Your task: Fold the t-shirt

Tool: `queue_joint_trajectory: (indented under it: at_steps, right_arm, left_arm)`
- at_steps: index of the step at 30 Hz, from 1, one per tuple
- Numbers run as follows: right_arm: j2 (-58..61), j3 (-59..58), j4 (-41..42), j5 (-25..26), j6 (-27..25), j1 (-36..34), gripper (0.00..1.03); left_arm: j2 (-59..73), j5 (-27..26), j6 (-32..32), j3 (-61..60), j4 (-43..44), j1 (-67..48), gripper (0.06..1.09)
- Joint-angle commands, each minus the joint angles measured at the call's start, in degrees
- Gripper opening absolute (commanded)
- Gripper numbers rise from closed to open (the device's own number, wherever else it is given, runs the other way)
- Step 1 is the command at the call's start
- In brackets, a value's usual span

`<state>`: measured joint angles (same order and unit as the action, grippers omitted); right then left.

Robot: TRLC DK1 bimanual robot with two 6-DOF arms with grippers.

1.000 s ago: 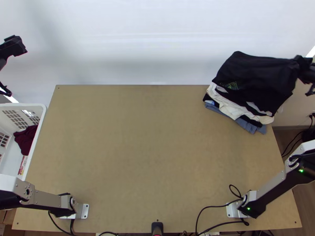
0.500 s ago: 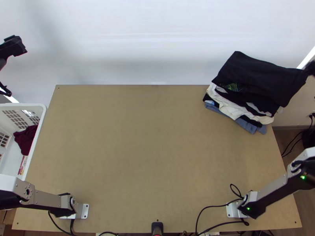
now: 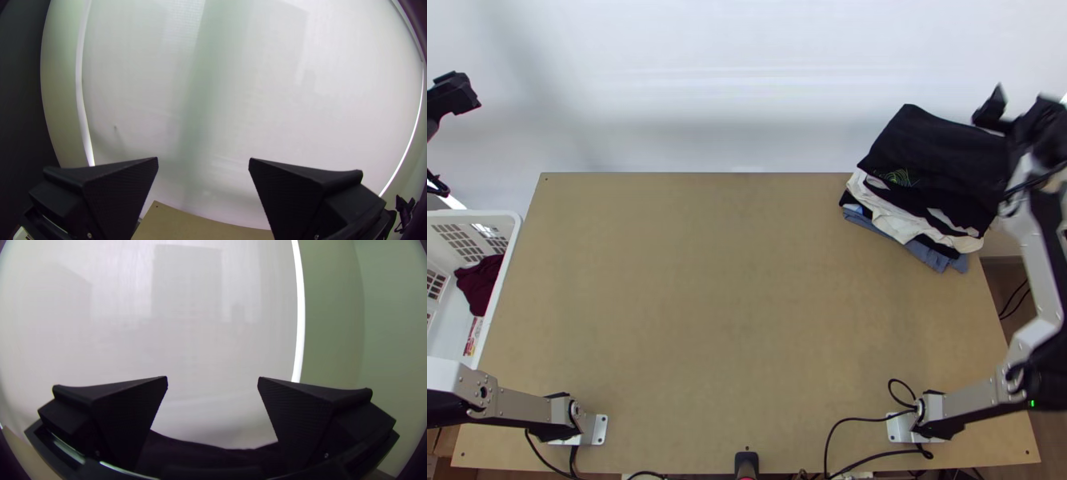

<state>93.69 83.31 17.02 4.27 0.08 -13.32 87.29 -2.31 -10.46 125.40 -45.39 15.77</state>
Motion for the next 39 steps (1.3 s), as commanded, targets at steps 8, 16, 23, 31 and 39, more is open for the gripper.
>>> queue_joint_trajectory:
  at_steps: [8,16,23,31,39]
  right_arm:
    - [10.7,-13.3,11.0,5.1,0.5,-2.7,0.93]
    - [5.6,-9.4,10.9,5.9,2.6,-4.3,0.93]
    - [3.2,3.3,9.4,6.1,2.1,-0.5,0.93]
    - [15.5,12.0,10.1,6.1,-1.8,7.2,0.93]
    - [32.1,16.6,3.6,6.0,-11.9,9.3,0.93]
  left_arm:
    - [-2.3,-0.1,-0.3,0.7,0.1,-0.2,1.05]
    - [-2.5,0.0,-0.4,0.7,0.1,-0.5,1.05]
    - [-3.2,0.0,-0.4,0.6,-0.1,0.0,1.05]
    - [-4.1,0.0,-0.3,0.6,-0.1,0.8,1.05]
    - [-4.4,0.1,-0.4,0.2,0.5,3.3,1.05]
